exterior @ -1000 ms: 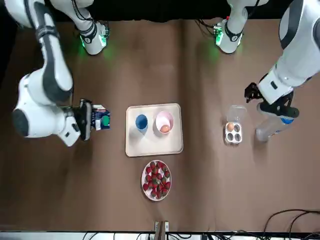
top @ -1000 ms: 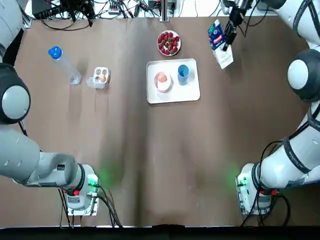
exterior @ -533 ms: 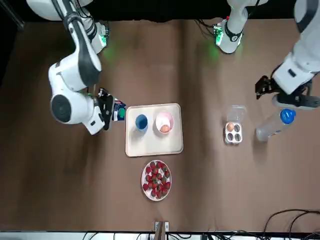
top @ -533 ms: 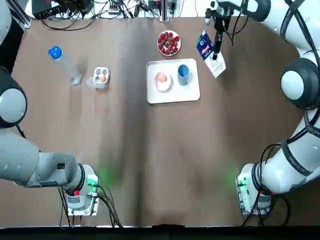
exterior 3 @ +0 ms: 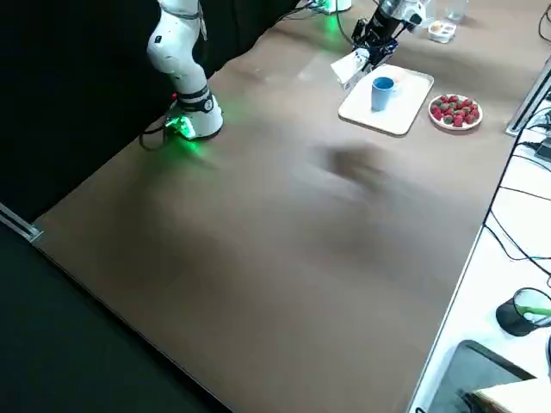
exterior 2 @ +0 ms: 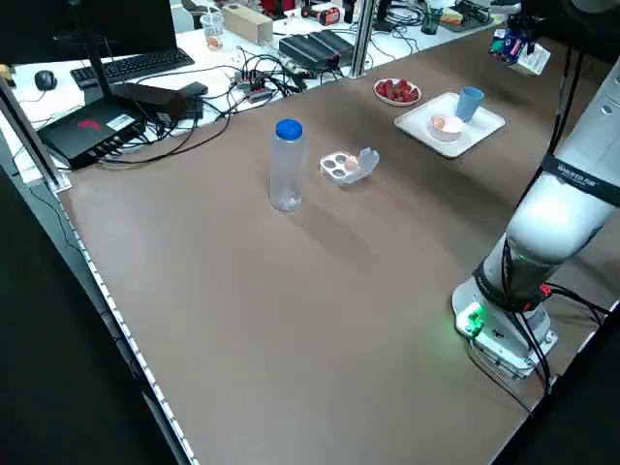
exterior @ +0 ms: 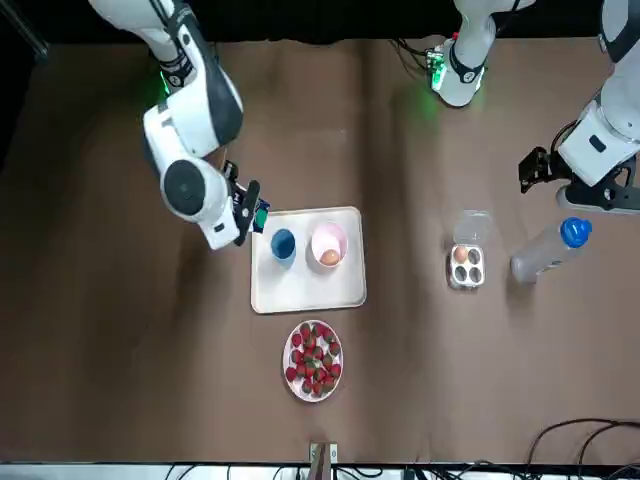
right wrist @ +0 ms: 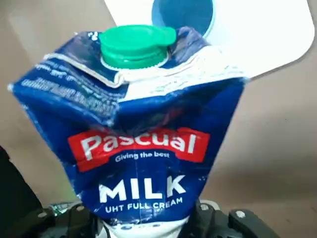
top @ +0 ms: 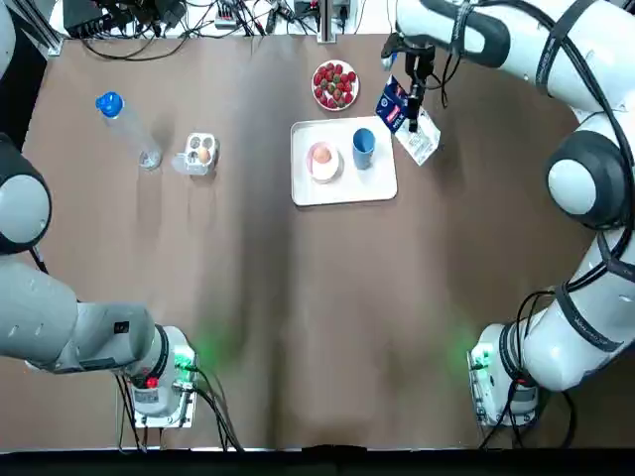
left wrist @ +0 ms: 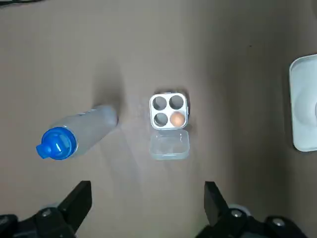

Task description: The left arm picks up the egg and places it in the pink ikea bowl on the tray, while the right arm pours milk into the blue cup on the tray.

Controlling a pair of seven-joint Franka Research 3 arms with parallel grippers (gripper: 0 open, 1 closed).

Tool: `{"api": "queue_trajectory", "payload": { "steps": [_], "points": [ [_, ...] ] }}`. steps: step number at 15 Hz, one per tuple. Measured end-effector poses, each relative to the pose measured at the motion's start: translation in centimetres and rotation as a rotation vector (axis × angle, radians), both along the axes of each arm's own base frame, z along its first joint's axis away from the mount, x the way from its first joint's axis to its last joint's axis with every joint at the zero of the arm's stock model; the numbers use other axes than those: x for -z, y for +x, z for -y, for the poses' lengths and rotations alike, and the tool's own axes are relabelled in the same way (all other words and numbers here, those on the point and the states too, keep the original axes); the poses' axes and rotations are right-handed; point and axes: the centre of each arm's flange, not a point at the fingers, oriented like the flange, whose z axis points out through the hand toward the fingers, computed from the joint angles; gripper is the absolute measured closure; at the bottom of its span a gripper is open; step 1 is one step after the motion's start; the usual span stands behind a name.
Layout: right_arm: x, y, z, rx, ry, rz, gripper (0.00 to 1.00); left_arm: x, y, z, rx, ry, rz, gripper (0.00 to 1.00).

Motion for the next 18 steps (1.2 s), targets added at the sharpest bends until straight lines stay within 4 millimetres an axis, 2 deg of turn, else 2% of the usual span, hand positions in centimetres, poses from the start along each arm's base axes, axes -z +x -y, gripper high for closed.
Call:
{"api": "queue_trajectory", "payload": {
  "steps": [5, 12, 15, 16, 18],
  "points": [
    [0.0, -1.4, -2.5, -0.022, -0.081, 0.044, 0.37, 0.0, 0.0, -0.2, -0.002, 0.000, -0.002, 0.00],
    [0.3, -2.1, -3.3, -0.020, -0.191, 0.094, 0.38, 0.8, 0.1, -0.2, -0.003, 0.002, -0.020, 0.00],
    [1.4, -1.8, -3.1, -0.006, -0.233, 0.101, 0.38, 1.8, 0.5, -0.3, -0.003, 0.001, -0.039, 0.00],
    [2.5, -1.6, -3.1, 0.003, -0.261, 0.103, 0.38, 2.0, 0.6, -0.2, -0.003, 0.001, -0.043, 0.00],
    [3.6, -1.6, -3.4, 0.014, -0.276, 0.101, 0.38, 2.0, 0.6, -0.2, -0.002, 0.001, -0.043, 0.00]
  ]
}}
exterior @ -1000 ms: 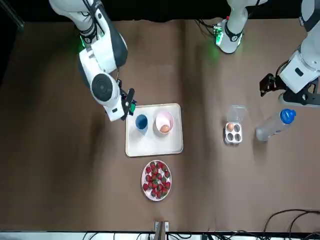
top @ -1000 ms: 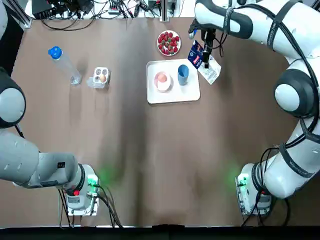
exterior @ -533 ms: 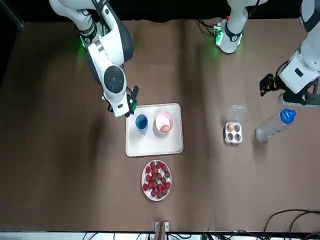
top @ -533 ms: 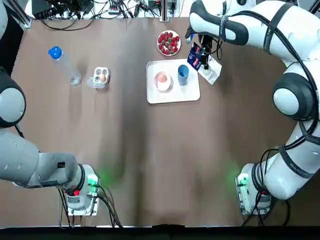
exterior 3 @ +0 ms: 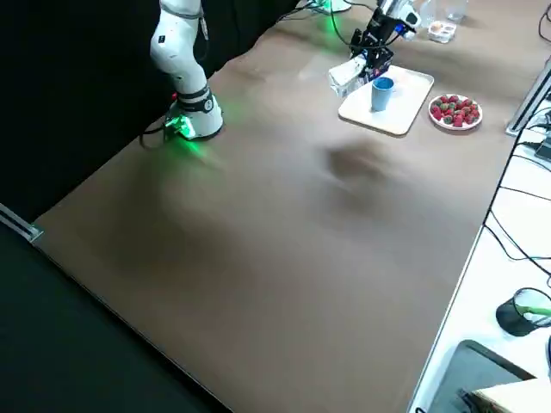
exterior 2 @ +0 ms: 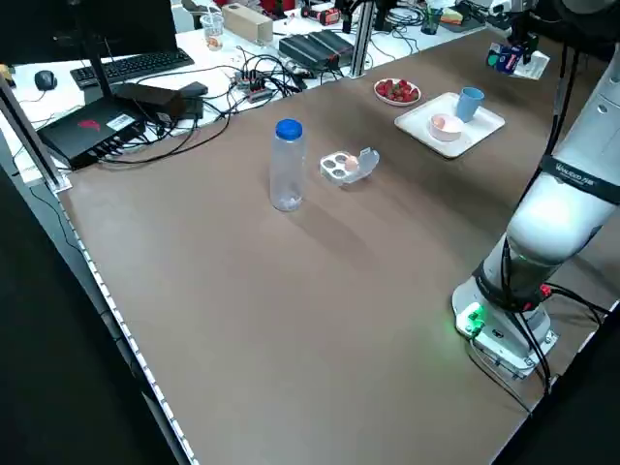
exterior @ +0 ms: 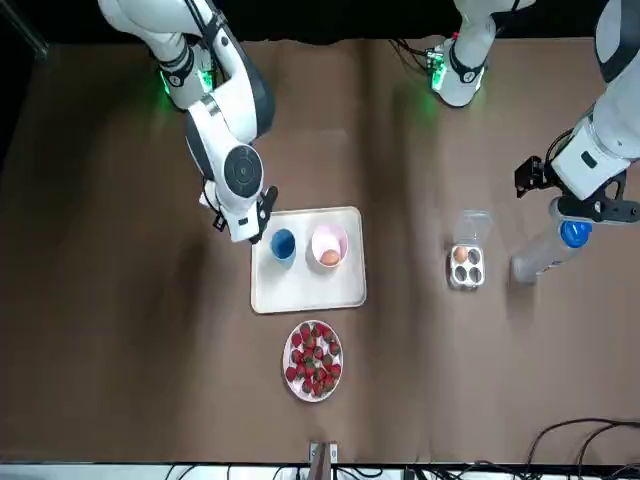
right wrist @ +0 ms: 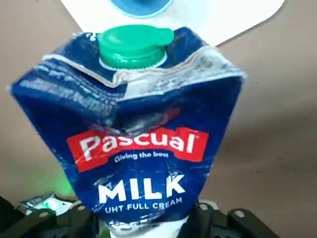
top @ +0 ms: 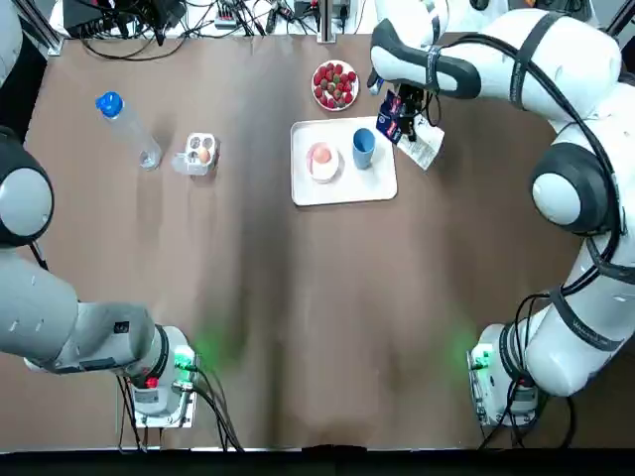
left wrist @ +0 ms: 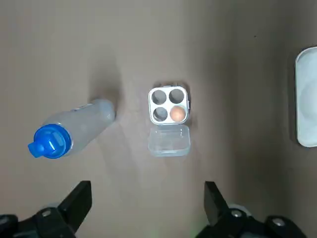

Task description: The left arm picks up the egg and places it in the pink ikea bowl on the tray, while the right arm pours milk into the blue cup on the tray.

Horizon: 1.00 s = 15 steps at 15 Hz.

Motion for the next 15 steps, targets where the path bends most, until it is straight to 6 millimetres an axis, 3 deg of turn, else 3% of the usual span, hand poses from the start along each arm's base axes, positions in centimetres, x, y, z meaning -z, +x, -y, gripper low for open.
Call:
{"api": "queue_trajectory", "payload": {
  "steps": [4, 15],
  "points": [
    [0.94, 0.02, -0.86, 0.001, -0.008, 0.000, 0.38, 0.00, 0.00, 0.03, 0.001, 0.000, 0.000, 0.00],
    [0.66, 0.11, -1.07, 0.003, -0.007, 0.009, 0.38, 0.00, -0.03, 0.24, 0.006, 0.000, 0.000, 0.00]
  ]
}}
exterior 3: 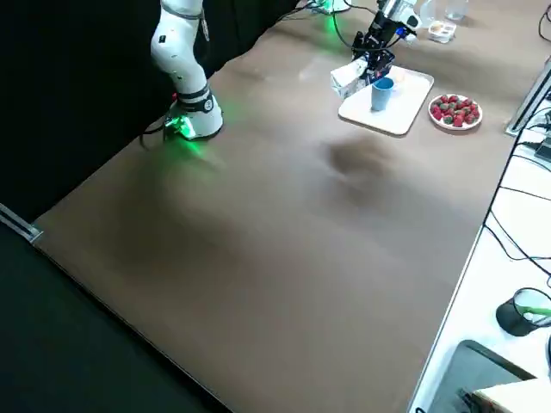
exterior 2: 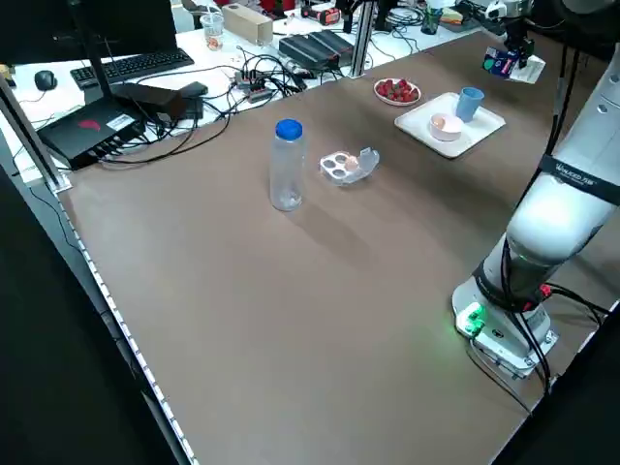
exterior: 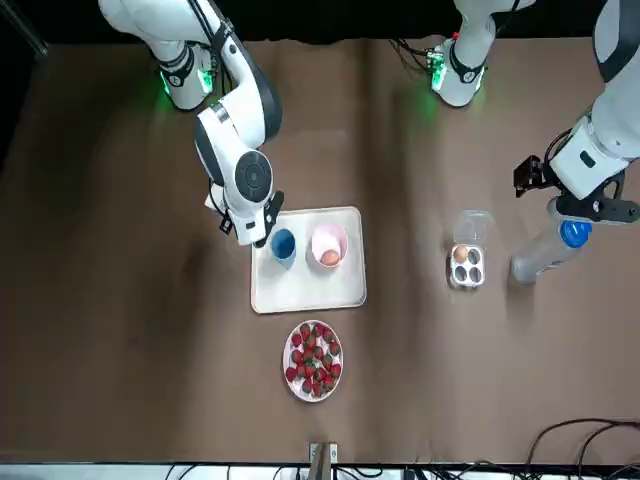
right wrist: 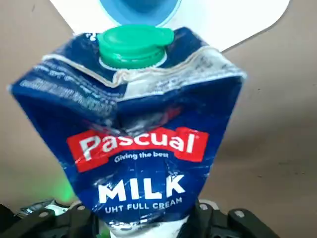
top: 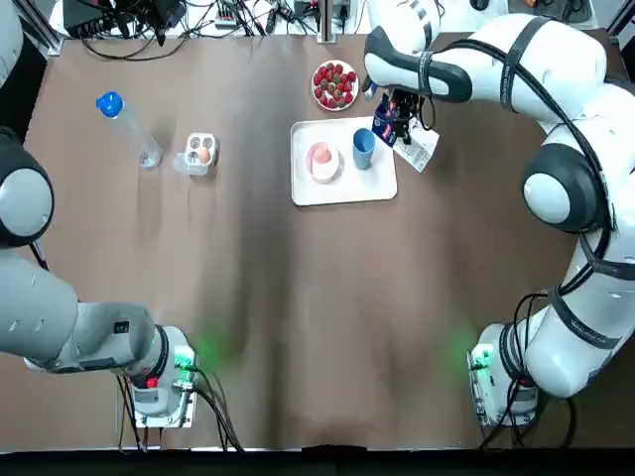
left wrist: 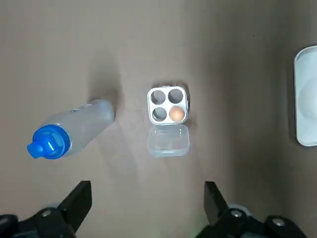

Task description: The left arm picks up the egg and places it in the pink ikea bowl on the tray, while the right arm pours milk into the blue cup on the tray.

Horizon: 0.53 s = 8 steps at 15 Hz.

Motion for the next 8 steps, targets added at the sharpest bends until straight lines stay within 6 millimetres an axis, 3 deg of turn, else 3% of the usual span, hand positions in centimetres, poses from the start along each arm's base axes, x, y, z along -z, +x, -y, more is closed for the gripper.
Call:
{"api": "queue_trajectory", "payload": {
  "steps": [8],
  "points": [
    [-0.9, 1.4, 1.4, 0.001, 0.016, 0.005, 0.39, 0.0, 0.0, 0.1, 0.002, 0.000, -0.001, 0.00]
  ]
}}
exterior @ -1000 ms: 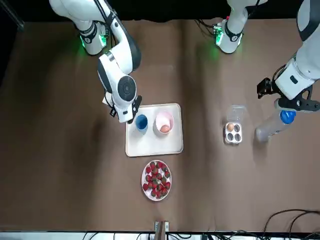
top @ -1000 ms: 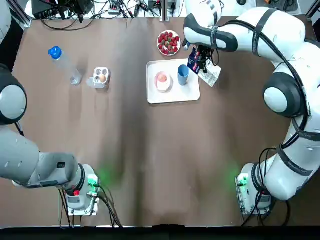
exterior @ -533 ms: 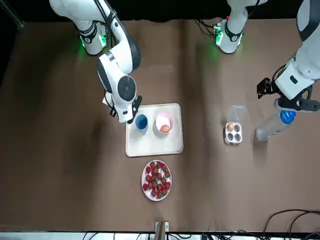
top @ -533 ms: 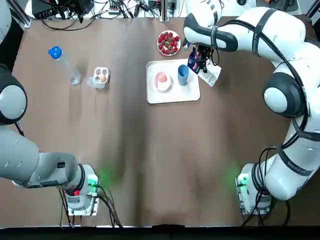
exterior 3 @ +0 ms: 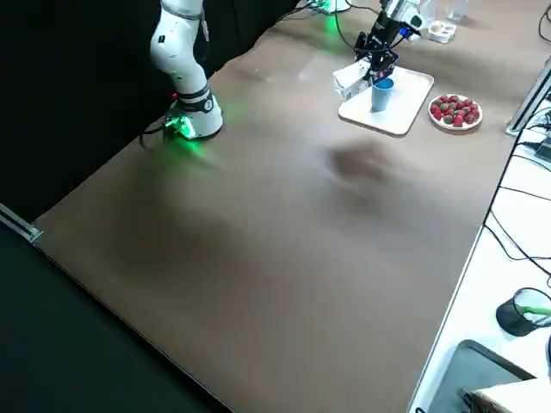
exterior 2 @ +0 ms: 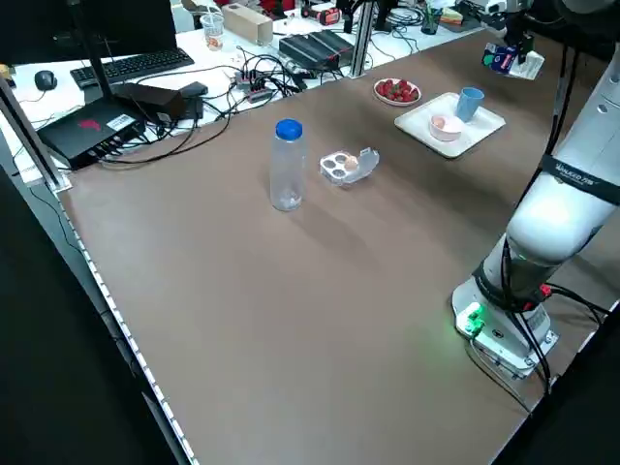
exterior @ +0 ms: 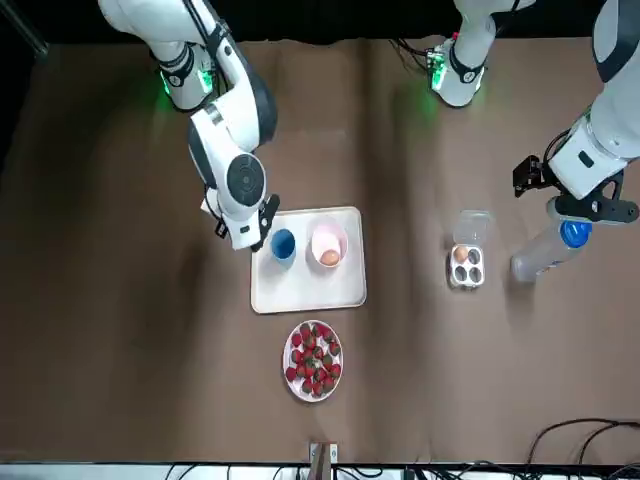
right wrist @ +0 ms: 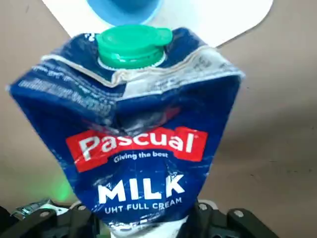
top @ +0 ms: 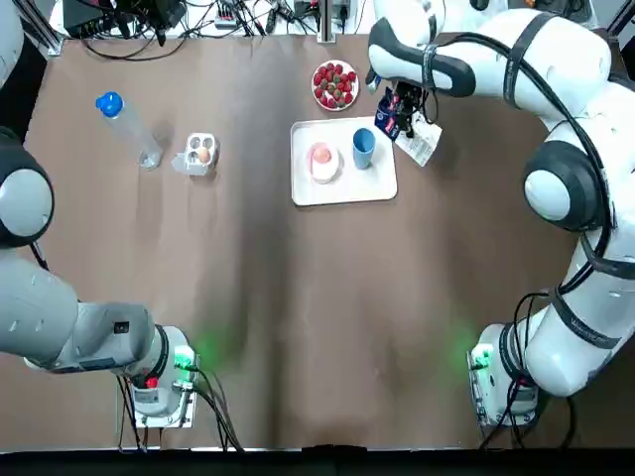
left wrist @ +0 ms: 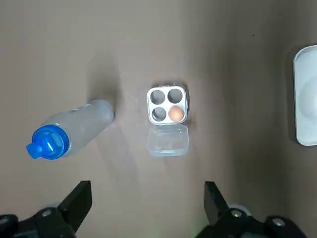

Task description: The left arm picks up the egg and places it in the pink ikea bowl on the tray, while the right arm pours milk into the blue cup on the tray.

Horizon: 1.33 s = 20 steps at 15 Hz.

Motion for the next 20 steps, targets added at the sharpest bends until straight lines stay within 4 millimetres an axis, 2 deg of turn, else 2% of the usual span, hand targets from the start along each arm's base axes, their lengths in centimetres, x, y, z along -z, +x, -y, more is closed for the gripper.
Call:
{"api": "queue_trajectory", "payload": {
  "steps": [1, 2, 7, 10, 15, 20],
  "points": [
    [-0.1, 0.5, 0.7, -0.004, 0.011, -0.007, 0.39, 0.0, 0.0, 0.0, 0.000, 0.000, 0.000, 0.00],
    [-0.5, 1.4, 2.2, -0.010, 0.048, -0.029, 0.39, 0.0, 0.0, 0.0, 0.000, 0.000, 0.000, 0.00],
    [-2.5, 3.2, 5.5, -0.014, 0.167, -0.065, 0.41, 0.2, 0.0, 0.3, 0.001, -0.022, -0.007, 0.00],
    [-3.9, 4.5, 8.9, -0.033, 0.242, -0.081, 0.41, 0.4, 0.1, 0.3, 0.000, -0.027, -0.010, 0.00],
    [-4.7, 7.2, 17.7, -0.063, 0.425, -0.115, 0.41, 0.4, 0.1, 0.4, 0.000, -0.027, -0.010, 0.00],
    [-5.0, 9.1, 29.4, -0.125, 0.676, -0.092, 0.41, 0.4, 0.1, 0.3, 0.000, -0.027, -0.010, 0.00]
  ]
}}
